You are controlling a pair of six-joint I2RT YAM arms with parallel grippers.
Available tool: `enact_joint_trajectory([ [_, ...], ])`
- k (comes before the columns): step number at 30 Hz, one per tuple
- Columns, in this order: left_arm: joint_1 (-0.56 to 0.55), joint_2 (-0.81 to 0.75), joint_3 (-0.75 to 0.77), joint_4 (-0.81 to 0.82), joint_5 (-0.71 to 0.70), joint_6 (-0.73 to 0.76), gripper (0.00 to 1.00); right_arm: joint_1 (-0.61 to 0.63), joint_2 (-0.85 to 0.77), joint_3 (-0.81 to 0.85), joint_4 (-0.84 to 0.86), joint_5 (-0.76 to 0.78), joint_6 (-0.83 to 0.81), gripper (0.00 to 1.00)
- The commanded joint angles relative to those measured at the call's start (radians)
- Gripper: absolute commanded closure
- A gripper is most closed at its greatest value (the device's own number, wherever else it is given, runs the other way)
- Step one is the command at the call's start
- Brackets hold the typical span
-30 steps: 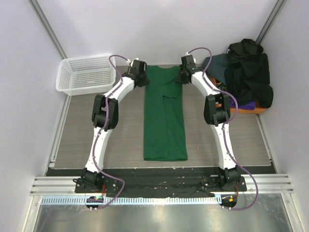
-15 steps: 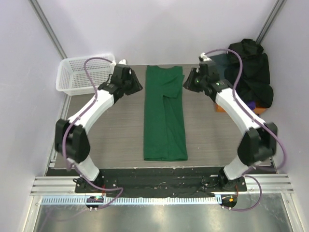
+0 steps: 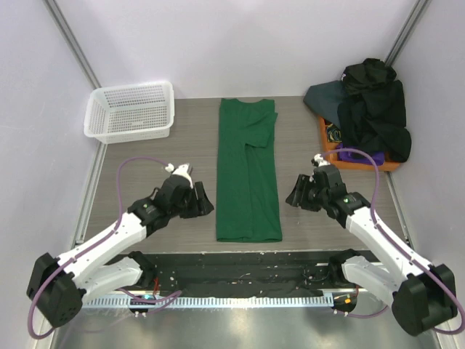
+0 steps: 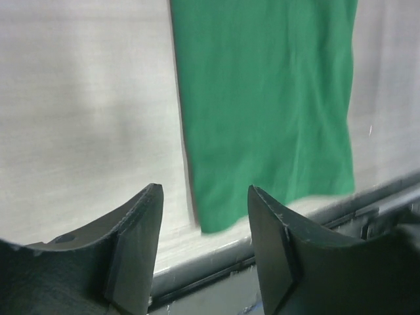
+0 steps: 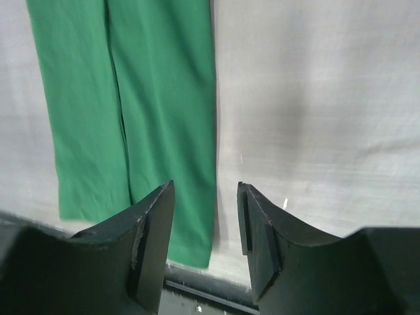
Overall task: Roll the t-shirts
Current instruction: Roll the T-shirt to the center of the board.
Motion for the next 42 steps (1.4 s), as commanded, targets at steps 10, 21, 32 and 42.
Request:
enact_joint_trajectory([
  [10, -0.116, -0.095, -0.279, 0.150, 0.078, -0.212, 0.39, 0.084, -0.092, -0.251, 0.118, -0.212, 0.184, 0.52],
  [21, -0.118, 0.057, -0.308, 0.310, 0.147, -0.227, 0.42, 0.153, -0.099, -0.351, 0.188, -0.211, 0.255, 0.60],
  [32, -0.119, 0.086, -0.318, 0.354, 0.176, -0.241, 0.52, 0.207, -0.085, -0.348, 0.174, -0.173, 0.273, 0.96],
  [42, -0.120, 0.048, -0.327, 0.322, 0.198, -0.246, 0.85, 0.210, -0.113, -0.342, 0.155, -0.180, 0.284, 0.99],
])
